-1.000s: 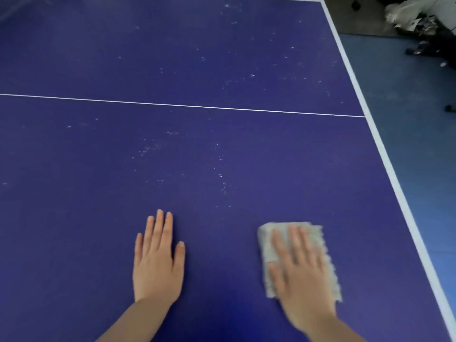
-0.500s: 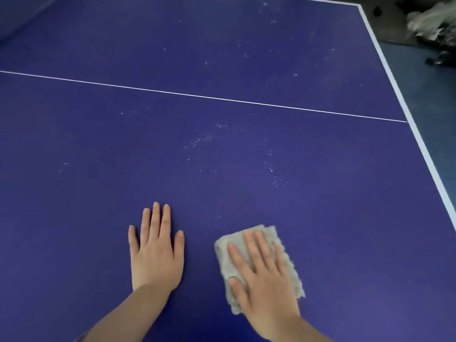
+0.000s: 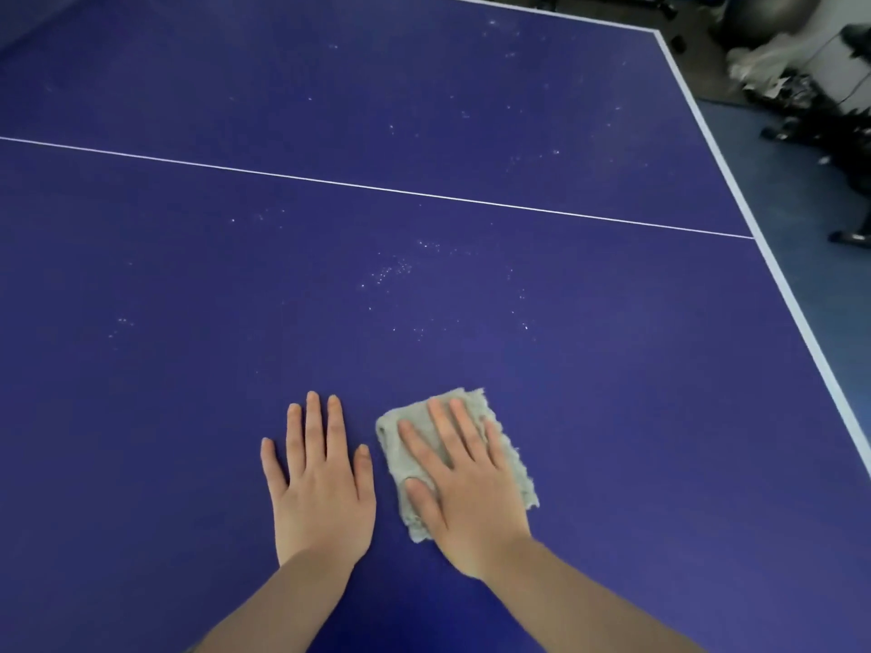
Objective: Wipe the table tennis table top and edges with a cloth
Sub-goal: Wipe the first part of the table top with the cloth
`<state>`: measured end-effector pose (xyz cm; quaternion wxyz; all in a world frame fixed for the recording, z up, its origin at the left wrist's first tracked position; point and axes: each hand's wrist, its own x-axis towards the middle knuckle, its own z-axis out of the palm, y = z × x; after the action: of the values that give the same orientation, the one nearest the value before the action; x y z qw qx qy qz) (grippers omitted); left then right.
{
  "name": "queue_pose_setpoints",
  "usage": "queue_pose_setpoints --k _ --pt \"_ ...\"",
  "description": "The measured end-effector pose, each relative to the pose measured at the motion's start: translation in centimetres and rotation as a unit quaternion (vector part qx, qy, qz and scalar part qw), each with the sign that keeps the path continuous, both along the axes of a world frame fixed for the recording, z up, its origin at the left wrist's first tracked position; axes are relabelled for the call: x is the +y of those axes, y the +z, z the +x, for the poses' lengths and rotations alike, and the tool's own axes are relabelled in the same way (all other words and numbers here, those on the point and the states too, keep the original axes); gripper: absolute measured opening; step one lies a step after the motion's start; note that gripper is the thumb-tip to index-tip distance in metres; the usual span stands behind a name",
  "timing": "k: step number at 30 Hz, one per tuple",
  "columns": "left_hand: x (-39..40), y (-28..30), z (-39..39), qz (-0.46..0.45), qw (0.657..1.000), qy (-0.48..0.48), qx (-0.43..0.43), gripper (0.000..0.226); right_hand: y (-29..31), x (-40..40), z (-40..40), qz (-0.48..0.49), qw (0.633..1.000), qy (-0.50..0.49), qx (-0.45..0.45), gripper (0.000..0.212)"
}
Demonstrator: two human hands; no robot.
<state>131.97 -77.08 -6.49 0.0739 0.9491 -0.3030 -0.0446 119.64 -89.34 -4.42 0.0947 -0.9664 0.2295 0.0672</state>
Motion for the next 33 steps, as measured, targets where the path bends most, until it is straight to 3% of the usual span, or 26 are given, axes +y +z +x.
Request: queue_pose_setpoints --k 2,4,7,9,10,13,15,17,19,21,24,26,30,33 --pt "0.1 -0.2 0.1 -0.004 1.0 -0.002 -0.005 0.064 0.4 -2.3 3.3 -0.014 0.998 0.06 -0.009 0.058" --pt "-0.1 -0.4 0.1 -0.011 1.0 -0.002 -0.011 0.064 0.3 -7.2 5.0 -0.026 0.999 0.033 0.027 0.062" --pt "0.1 -0.6 0.2 -0.021 0.999 -0.01 -0.024 0.064 0.9 -13.4 2.5 -0.031 0.98 -0.181 0.072 0.056" --pt "0.1 -0.5 -0.1 -0.032 0.998 -0.04 -0.03 0.062 0.8 -13.5 -0.8 -0.024 0.959 -0.272 0.07 0.057" --pt "-0.2 -0.4 -0.5 -0.038 0.997 -0.06 -0.032 0.061 0.5 -12.2 -2.1 -0.045 0.961 -0.266 0.052 0.058" --pt "-3.1 -0.2 -1.8 -0.041 0.995 -0.09 -0.027 0.06 -0.3 -7.3 -2.8 -0.05 0.993 -0.104 0.012 0.059" --pt "-5.8 -0.1 -2.7 -0.042 0.997 -0.07 -0.018 0.059 0.0 -7.9 -1.2 -0.016 1.0 0.005 0.018 0.058" --pt "-7.9 -0.1 -2.9 -0.038 0.999 -0.027 -0.014 0.059 0.4 -11.6 0.8 -0.018 0.998 0.053 0.002 0.056" --pt "-8.7 -0.3 -2.9 -0.032 0.999 -0.004 -0.023 0.06 0.6 -16.6 1.7 -0.042 0.998 -0.018 0.036 0.055" --pt "-8.9 -0.4 -3.1 -0.022 0.999 -0.006 -0.028 0.061 0.7 -20.6 0.1 -0.044 0.981 -0.18 0.058 0.056" --pt "-8.7 -0.5 -3.3 -0.007 1.0 -0.005 -0.029 0.062 0.2 -20.3 -4.3 -0.036 0.948 -0.312 0.05 0.058" --pt "-8.7 -0.4 -3.4 -0.002 0.999 -0.001 -0.034 0.062 -0.3 -16.5 -5.0 -0.075 0.966 -0.248 0.02 0.057" --pt "-8.9 -0.1 -3.3 0.006 1.0 0.002 -0.024 0.062 -0.2 -13.3 0.8 -0.024 0.999 -0.008 -0.024 0.059" --pt "-8.9 -0.1 -3.3 0.01 1.0 0.006 -0.026 0.062 0.0 -18.0 5.6 -0.006 0.999 0.034 -0.011 0.062"
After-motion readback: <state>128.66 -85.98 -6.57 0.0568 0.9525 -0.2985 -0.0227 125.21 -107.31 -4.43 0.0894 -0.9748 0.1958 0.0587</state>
